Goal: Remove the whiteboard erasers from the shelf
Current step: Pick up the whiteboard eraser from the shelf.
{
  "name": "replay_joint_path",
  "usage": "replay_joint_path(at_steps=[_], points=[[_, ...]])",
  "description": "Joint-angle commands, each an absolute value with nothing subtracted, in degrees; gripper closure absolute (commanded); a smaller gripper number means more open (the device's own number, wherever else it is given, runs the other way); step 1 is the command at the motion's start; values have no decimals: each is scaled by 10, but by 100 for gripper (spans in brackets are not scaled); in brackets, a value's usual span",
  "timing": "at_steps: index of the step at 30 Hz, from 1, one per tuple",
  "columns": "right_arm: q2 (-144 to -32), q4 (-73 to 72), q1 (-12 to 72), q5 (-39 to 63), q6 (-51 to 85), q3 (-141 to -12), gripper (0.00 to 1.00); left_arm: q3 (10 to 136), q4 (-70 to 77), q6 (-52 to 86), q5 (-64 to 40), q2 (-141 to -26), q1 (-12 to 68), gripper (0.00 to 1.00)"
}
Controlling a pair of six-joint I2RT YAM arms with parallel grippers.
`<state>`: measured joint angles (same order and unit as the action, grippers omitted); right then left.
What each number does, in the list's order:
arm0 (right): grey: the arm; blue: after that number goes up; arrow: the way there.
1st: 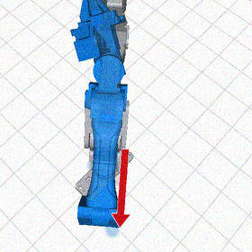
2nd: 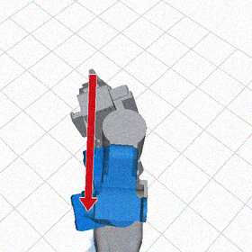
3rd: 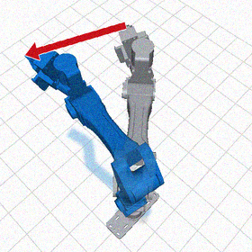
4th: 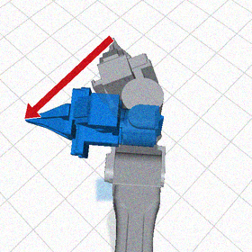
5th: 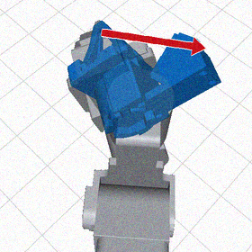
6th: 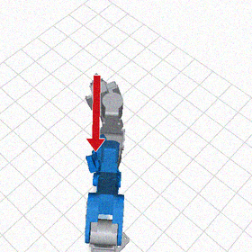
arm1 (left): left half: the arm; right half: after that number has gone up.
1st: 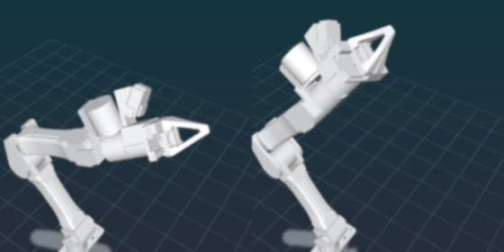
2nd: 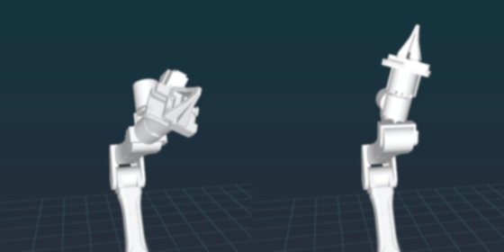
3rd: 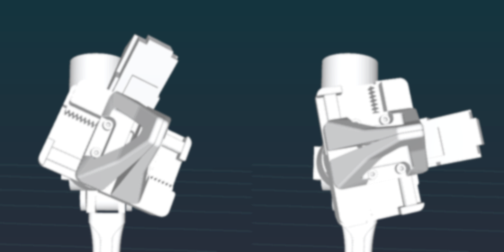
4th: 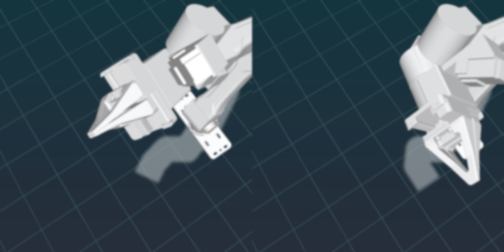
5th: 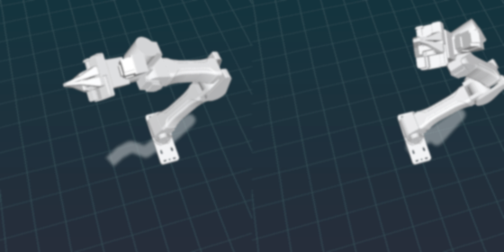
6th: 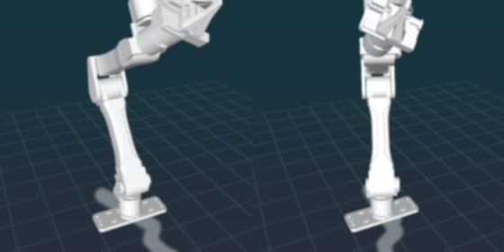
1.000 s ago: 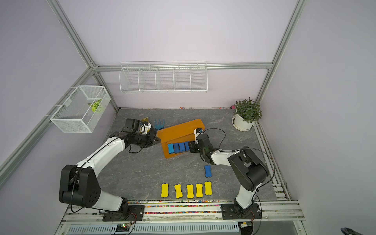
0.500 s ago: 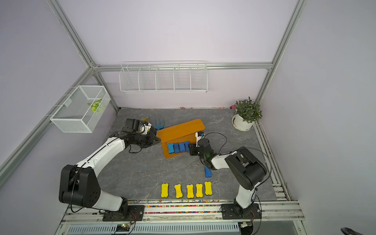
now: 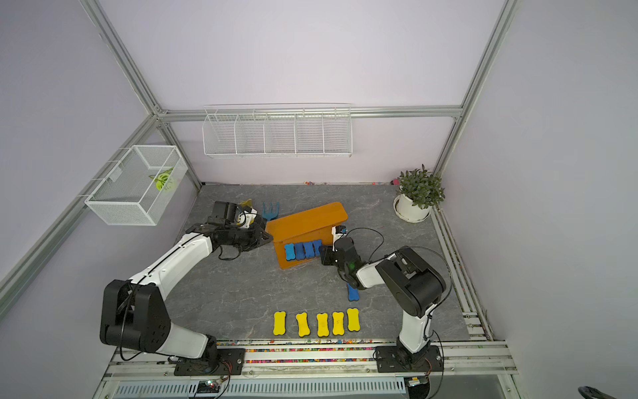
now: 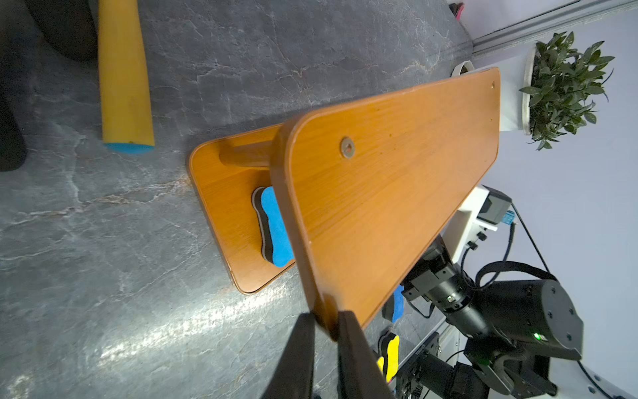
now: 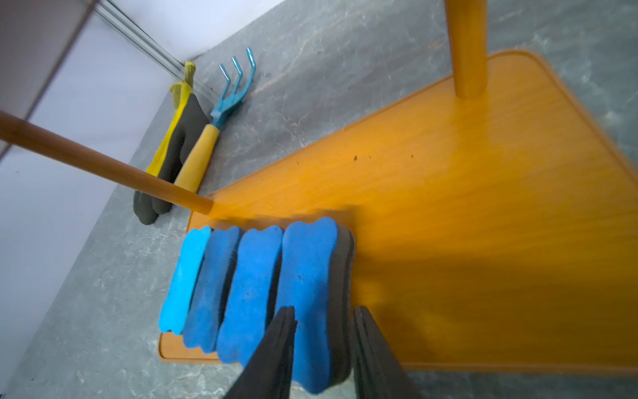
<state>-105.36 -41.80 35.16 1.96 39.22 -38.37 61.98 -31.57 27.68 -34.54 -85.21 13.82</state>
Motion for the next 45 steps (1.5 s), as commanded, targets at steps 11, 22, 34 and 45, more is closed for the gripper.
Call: replay_joint_path(at_steps=[11,22,34,45], points=[[-1078,-421,356,21,401,-388,76,626,-323,261,-341,-853,139,82],[-1055,-389,355,17,396,-372,100,615,-307,258,-346,-824,136,67],[-969,-325,356,21,384,-374,100,613,-308,258,-335,-810,130,56],[-821,-218,407,-57,400,-304,100,612,-310,261,-331,-807,128,58]])
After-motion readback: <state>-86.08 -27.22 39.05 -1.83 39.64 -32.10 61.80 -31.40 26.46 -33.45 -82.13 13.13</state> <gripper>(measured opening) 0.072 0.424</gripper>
